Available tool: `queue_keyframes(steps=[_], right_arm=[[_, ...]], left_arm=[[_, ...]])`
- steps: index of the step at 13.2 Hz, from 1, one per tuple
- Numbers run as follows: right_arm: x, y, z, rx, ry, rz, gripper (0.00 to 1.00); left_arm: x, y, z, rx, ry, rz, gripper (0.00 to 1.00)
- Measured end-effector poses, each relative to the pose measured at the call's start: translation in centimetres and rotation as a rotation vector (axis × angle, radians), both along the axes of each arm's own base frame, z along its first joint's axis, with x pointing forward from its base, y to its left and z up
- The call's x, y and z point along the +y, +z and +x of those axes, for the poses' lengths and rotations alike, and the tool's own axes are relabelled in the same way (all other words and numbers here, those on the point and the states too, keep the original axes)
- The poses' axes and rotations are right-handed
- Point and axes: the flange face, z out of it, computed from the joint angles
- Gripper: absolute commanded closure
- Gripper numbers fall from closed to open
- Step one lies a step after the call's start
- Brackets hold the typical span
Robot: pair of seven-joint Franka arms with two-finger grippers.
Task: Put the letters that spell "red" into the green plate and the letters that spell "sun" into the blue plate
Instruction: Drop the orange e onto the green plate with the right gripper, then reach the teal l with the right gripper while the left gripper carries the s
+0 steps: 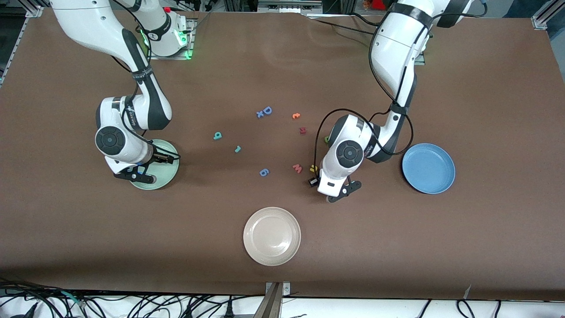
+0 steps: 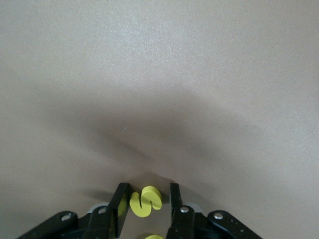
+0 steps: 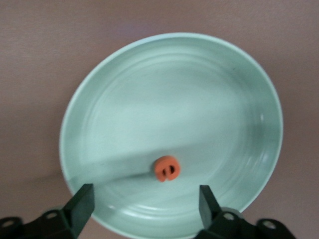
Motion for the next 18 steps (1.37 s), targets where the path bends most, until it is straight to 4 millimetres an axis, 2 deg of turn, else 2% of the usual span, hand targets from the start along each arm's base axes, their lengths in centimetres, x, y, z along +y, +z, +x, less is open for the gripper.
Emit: queue_keyframes(steps=[8,10,11,12,14,18], right_arm=[[16.4,1.5,-3.5,-0.091,-0.350,0.104,0.01],[20.0,0.6,-4.8,-0.132,-0.406,0.126,0.02],[21.4,-0.3,-5.3,-0.148,-0.425,0.136,0.07],[22.5,-1.3,-5.9,-0.156,-0.438,0.141,0.12],[23.8,-3.1,-6.9,-0.149,-0.437,0.135,0.13],[24.0,-4.4,-7.3,-0.139,-0.435,0.124,0.33]], left_arm=[[-0.8,0.0,-0.6,-0.030,0.048,0.047,0.63],[-0.7,0.0,-0.6,-0.032,0.056,0.047,0.71],[-0.7,0.0,-0.7,-0.031,0.056,0.050,0.72],[-0.6,0.0,-0.8,-0.031,0.056,0.051,0.73],[-0.8,0.0,-0.9,-0.033,0.054,0.053,0.74],[-0.8,0.1,-0.9,-0.035,0.053,0.054,0.78]])
